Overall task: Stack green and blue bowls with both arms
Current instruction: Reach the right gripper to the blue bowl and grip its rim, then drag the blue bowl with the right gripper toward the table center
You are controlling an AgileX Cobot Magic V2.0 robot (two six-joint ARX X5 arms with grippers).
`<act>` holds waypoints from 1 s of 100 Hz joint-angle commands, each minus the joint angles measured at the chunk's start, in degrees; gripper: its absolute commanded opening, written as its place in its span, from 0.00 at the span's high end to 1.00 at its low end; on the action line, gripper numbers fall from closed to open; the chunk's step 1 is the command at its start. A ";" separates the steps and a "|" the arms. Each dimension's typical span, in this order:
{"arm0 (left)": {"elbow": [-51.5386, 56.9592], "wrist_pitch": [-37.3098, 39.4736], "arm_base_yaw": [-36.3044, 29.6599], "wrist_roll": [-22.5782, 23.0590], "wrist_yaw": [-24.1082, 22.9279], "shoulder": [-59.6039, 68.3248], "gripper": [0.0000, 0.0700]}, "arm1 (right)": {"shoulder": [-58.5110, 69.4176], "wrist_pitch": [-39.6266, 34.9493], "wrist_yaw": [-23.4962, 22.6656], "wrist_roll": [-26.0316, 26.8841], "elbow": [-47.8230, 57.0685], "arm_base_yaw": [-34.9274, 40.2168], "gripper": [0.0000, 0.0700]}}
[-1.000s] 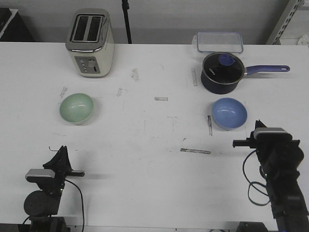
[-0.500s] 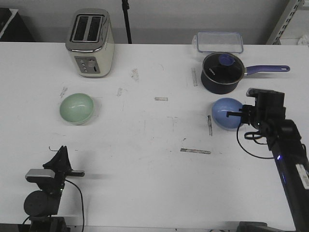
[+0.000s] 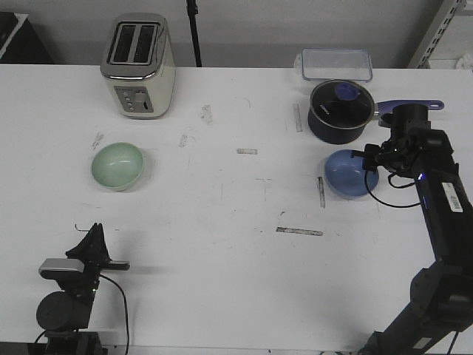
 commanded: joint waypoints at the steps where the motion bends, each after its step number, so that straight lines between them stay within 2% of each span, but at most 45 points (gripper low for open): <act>1: -1.27 0.72 -0.02 0.66 -0.17 -0.09 1.00 | 1.81 -0.15 -0.02 -0.96 1.38 -0.37 0.45; 11: -1.27 0.70 -0.02 0.66 -0.17 -0.09 1.00 | 3.10 -0.68 -0.76 -2.19 1.38 -0.81 0.37; 19: -1.27 0.70 -0.02 0.66 -0.17 -0.09 1.00 | 4.55 -1.57 -3.08 -2.43 1.38 -1.09 0.34; 36: -1.27 0.70 -0.02 0.66 -0.17 -0.09 1.00 | 7.48 -2.19 -6.05 -2.91 1.31 -1.51 0.34; 54: -1.27 0.72 -0.02 0.66 -0.17 -0.09 1.00 | 9.84 -1.99 -6.10 -3.39 1.31 -2.27 0.36; 58: -1.27 0.70 -0.02 0.66 -0.17 -0.09 1.00 | 10.05 -1.95 -6.08 -3.50 1.31 -2.43 0.40; 69: -1.27 0.70 -0.02 0.66 -0.17 -0.09 1.00 | 10.05 -1.01 -6.12 -3.50 1.31 -2.64 0.59; 80: -1.27 0.72 -0.02 0.66 -0.17 -0.09 1.00 | 10.08 -0.68 -6.91 -3.52 1.31 -2.93 0.73; 88: -1.27 0.70 -0.02 0.66 -0.17 -0.09 1.00 | 10.08 -0.66 -9.09 -3.82 1.31 -2.91 0.80; 98: -1.27 0.72 -0.02 0.66 -0.17 -0.09 1.00 | 10.08 -0.68 -12.09 -3.93 1.31 -2.91 0.99; 100: -1.27 0.70 -0.02 0.66 -0.17 -0.09 1.00 | 10.08 -0.66 -12.39 -3.91 1.31 -2.91 1.00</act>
